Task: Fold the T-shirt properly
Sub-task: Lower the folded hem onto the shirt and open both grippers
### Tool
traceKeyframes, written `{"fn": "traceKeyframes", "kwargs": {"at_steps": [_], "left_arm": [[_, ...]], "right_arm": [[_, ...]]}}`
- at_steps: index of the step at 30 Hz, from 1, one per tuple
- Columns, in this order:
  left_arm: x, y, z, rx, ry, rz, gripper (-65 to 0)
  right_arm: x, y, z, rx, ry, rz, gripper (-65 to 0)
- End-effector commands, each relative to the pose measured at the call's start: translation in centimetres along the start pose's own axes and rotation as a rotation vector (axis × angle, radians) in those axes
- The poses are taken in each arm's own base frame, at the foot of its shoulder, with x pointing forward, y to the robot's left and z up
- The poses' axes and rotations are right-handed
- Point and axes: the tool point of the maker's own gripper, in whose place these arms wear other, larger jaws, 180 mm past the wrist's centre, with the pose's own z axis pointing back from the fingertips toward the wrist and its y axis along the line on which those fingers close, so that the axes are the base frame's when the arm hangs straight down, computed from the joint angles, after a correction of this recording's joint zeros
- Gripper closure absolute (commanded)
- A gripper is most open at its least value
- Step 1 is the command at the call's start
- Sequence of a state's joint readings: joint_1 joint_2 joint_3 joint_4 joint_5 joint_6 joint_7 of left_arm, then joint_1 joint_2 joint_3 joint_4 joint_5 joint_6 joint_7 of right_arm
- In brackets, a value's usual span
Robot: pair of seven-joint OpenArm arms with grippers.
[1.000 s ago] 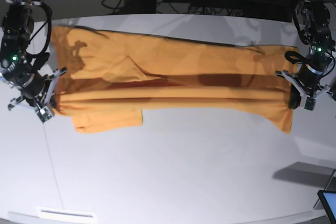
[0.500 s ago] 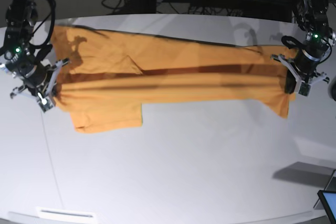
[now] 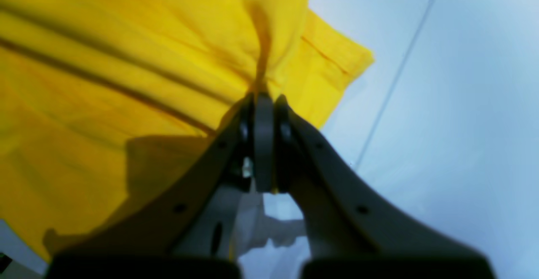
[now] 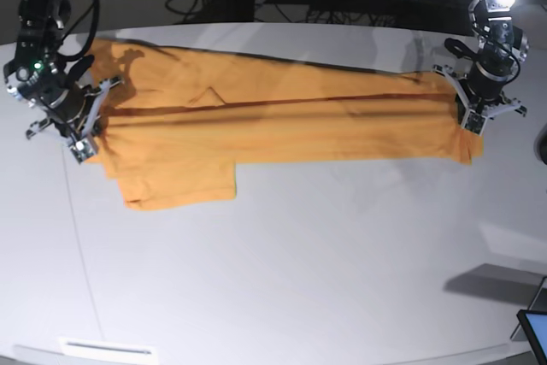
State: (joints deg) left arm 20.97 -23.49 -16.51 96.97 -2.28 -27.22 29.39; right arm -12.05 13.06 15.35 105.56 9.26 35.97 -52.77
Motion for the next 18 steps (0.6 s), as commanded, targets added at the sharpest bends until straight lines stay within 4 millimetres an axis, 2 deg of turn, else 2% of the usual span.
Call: {"fn": "traceKeyframes", "kwargs": {"at_steps": [1, 11, 18], "left_arm": [[0.7, 1.3, 0.2, 0.034, -0.021, -0.017, 0.0], [-3.5, 0.6, -0.8, 0.005, 0.084, 0.035, 0.0], [-3.1, 0.8, -1.0, 0.009, 0.073, 0.039, 0.0]], "right_arm": [[0.8, -0.9, 0.4, -0.026, -0.026, 0.006, 0.0], [-1.3, -0.3, -0.6, 0.006, 0.027, -0.025, 0.0], [-1.6, -0.3, -0.8, 0.009, 0.040, -0.030, -0.9]]}}
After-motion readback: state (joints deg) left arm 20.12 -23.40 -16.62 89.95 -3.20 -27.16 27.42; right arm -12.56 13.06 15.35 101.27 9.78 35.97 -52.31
